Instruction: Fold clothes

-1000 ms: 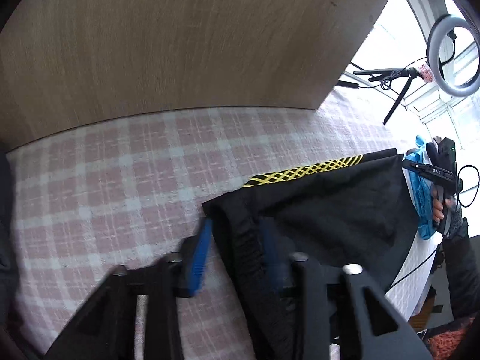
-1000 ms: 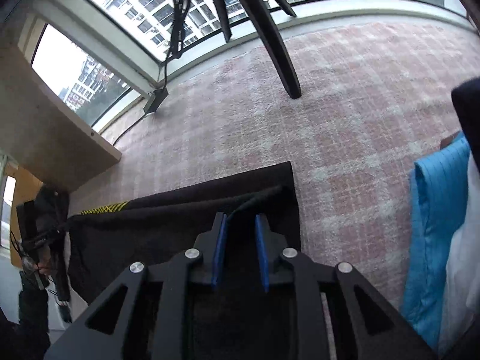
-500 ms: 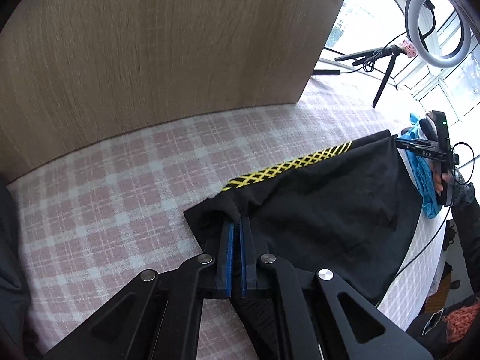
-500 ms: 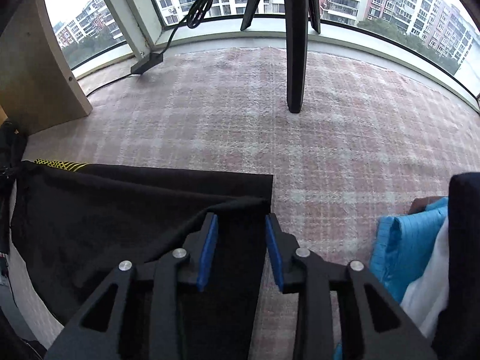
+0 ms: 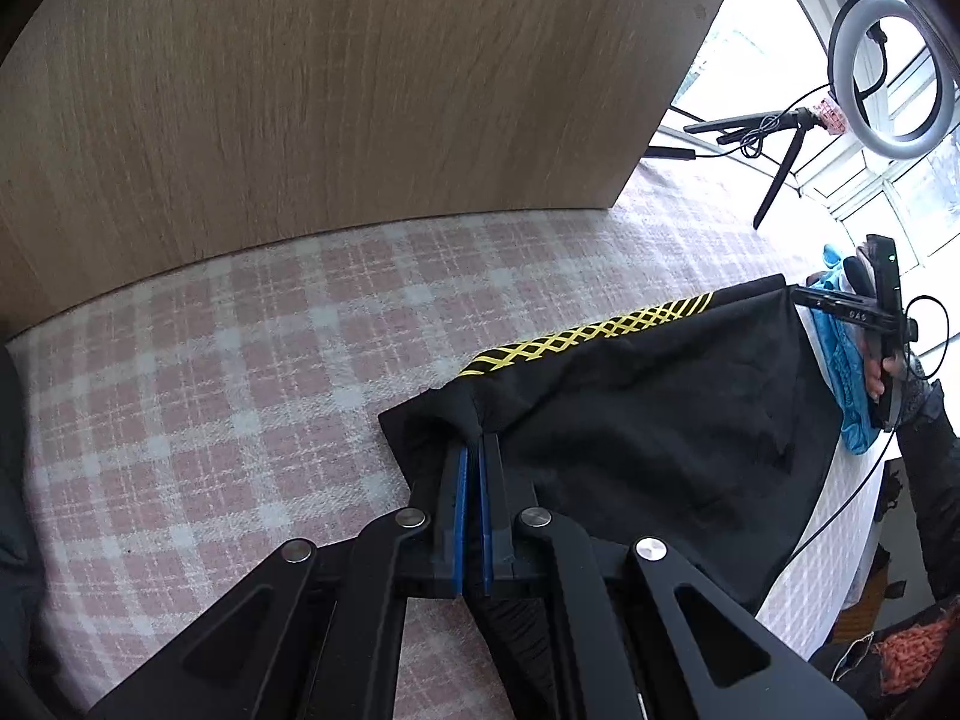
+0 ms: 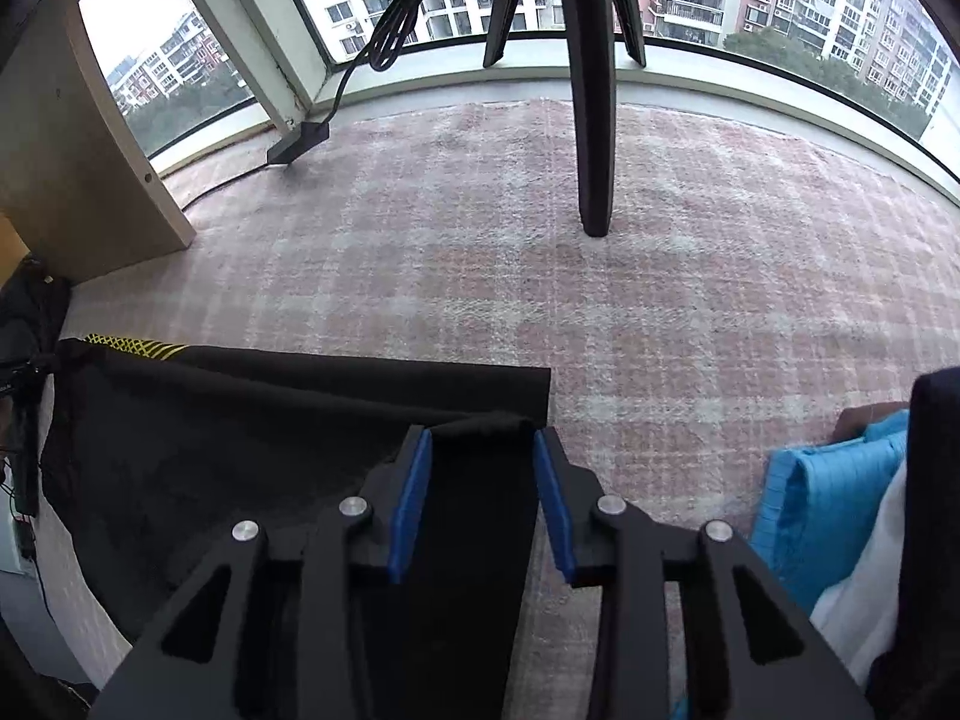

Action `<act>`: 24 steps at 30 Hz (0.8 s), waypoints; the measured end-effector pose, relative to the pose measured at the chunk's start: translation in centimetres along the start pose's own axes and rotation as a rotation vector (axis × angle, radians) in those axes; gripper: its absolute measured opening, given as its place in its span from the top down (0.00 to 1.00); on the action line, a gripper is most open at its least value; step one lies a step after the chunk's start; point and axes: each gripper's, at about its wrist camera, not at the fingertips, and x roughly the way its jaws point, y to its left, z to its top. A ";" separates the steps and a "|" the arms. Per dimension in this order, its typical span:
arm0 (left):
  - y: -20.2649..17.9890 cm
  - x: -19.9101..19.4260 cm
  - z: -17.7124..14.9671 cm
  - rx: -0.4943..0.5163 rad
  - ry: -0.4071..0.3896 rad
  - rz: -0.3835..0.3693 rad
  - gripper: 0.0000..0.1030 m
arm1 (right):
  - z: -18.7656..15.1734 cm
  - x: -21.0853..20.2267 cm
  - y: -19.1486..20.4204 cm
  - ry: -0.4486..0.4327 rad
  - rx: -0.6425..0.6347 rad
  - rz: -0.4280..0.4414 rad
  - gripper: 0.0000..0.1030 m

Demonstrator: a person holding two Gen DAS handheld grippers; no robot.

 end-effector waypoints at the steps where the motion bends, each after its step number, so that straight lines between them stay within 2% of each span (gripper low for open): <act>1: 0.0 0.0 0.0 0.000 0.000 0.001 0.98 | -0.1 0.2 0.1 0.003 -0.004 0.002 0.67; 2: -0.1 0.0 0.0 0.000 -0.001 -0.001 0.98 | -0.1 0.3 0.2 0.006 -0.008 0.003 0.75; 3: -0.1 0.0 0.0 0.000 -0.003 0.000 0.98 | -0.2 0.5 0.3 0.009 -0.013 0.005 0.93; 4: -0.1 -0.1 0.0 -0.004 -0.009 0.003 0.98 | -0.2 0.5 0.2 0.012 -0.011 0.019 0.98; 10: 0.3 -1.7 -0.1 -0.060 -0.088 -0.032 0.98 | 0.2 -3.2 0.0 -0.089 -0.029 0.033 0.99; 12: 0.8 -1.7 0.0 -0.084 -0.099 -0.037 0.98 | 0.7 -3.7 -0.3 -0.101 -0.031 -0.014 0.99; 13: 1.1 -1.4 0.0 -0.096 -0.094 -0.026 0.98 | 0.9 -3.6 -0.3 -0.107 -0.045 -0.074 0.99; 15: 1.6 -0.5 0.1 -0.116 -0.074 -0.002 0.98 | 1.3 -2.8 -1.0 -0.065 -0.048 -0.113 0.99; 17: 1.7 0.7 0.1 -0.126 -0.039 -0.008 0.97 | 1.5 -1.7 -1.2 -0.033 -0.049 -0.148 0.99; 22: 1.4 1.1 0.4 -0.117 -0.029 -0.003 0.95 | 1.5 -3.2 0.4 -0.082 -0.019 -0.105 0.96; 24: 1.2 1.3 0.6 -0.105 -0.025 0.007 0.95 | 1.3 -2.7 3.3 -0.051 -0.098 -0.035 0.96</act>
